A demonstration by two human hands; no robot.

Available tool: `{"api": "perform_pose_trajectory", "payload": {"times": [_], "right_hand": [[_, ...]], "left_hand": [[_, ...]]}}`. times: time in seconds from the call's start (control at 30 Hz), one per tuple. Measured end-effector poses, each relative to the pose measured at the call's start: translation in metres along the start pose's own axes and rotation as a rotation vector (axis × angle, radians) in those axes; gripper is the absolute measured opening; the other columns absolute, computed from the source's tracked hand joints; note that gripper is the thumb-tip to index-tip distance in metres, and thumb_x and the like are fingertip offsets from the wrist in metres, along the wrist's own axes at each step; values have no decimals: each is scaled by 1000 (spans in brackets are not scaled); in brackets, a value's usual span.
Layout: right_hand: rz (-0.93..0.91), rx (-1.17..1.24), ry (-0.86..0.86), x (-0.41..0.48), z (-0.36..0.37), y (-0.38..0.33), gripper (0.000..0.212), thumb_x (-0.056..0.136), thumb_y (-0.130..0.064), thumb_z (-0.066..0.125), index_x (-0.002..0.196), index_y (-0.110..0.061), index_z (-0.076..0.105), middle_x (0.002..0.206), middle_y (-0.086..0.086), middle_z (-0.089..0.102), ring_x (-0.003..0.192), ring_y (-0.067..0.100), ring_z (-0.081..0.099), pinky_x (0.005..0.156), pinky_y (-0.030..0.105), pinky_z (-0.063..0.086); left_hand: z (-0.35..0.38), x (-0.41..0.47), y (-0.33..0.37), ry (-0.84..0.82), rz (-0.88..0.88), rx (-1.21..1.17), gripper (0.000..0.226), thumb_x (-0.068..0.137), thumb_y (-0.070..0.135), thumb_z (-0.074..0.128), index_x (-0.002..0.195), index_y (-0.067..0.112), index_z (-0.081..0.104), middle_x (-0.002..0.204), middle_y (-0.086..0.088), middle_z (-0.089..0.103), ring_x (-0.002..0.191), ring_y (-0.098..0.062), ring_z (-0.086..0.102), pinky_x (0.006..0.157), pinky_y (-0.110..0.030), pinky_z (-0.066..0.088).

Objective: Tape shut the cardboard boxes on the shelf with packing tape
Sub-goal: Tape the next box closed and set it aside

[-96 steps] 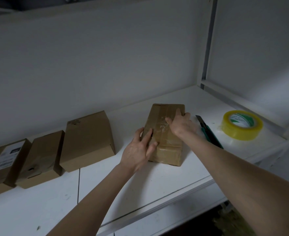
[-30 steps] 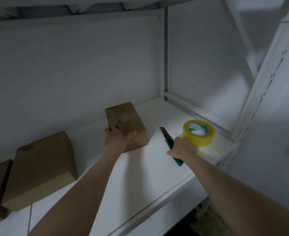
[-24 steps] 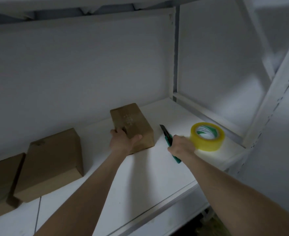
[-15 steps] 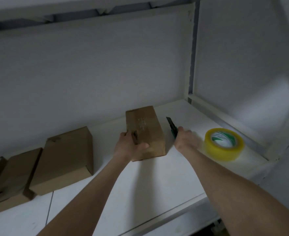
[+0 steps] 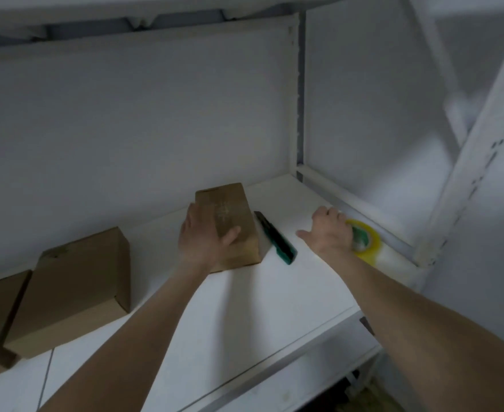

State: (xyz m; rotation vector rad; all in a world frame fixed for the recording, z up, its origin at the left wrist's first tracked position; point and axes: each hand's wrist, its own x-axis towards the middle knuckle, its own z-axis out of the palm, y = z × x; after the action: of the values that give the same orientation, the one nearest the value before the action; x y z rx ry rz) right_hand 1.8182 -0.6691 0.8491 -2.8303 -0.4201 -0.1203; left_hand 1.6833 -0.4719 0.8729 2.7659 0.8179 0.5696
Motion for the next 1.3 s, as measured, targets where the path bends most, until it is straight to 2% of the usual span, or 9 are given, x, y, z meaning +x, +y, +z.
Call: {"api": "perform_pose_trajectory", "payload": {"times": [0.1,0.2,0.4,0.57,0.67,0.77,1.0,1.17,1.3], "right_hand": [[51,-87,-129,-11,-3,30,84,79,-62,66,137,-8,38,139,14,45,130,30,41,102,40,37],[20,-138,-148,-25,1,43,62,89,-46,64,135,-10,42,129,10,59,121,27,55,95,35,41],[18,-110,-177,-33,-8,46,28,96,-23,54,123,-14,60,123,5,64,115,24,60,84,30,48],[-2,236,-185,-33,-34,47,42,84,-35,63,125,-24,63,121,5,64,113,26,60,86,30,47],[-75,514,-228,-33,-54,41,14,77,-30,69,80,-17,74,73,2,61,75,18,62,63,27,43],[-193,581,-274,-41,-70,24,28,77,-21,71,54,-19,55,55,-3,41,53,11,40,50,26,27],[-271,607,-368,-43,-73,-2,29,85,-36,70,66,-16,60,66,-1,54,61,11,51,55,25,35],[-117,961,-656,-48,-67,2,52,81,-45,73,119,-11,63,111,12,69,101,27,67,83,36,54],[-202,845,-568,-50,-64,-10,26,83,-39,72,95,-16,67,102,9,68,94,24,65,77,33,52]], "left_hand": [[4,-8,29,110,288,-44,47,86,28,61,129,12,53,132,-17,50,113,-36,54,85,-39,50],[16,-25,52,74,513,-102,25,79,8,62,102,13,69,101,-8,64,81,-28,64,56,-23,42],[35,-34,61,-204,376,-120,49,92,8,46,141,11,43,147,-4,38,123,-23,49,93,-27,41],[20,-30,74,-265,241,-457,48,94,13,55,140,8,44,138,-12,52,125,-26,50,103,-30,39],[12,-30,89,-265,128,-634,57,89,26,66,139,9,46,135,-7,55,123,-19,52,100,-27,42],[4,-29,96,-302,56,-730,57,85,32,70,133,7,53,125,-6,60,115,-19,57,89,-21,42],[-10,-29,81,-91,-58,-800,7,80,18,74,76,13,73,84,-10,73,71,-14,61,70,-25,48],[-12,-31,58,-75,-198,-734,17,84,28,71,71,18,69,82,-5,72,82,-21,67,77,-32,53],[-11,-32,40,-84,-252,-781,21,85,28,69,68,16,68,78,-10,72,80,-27,69,78,-42,57]]}}
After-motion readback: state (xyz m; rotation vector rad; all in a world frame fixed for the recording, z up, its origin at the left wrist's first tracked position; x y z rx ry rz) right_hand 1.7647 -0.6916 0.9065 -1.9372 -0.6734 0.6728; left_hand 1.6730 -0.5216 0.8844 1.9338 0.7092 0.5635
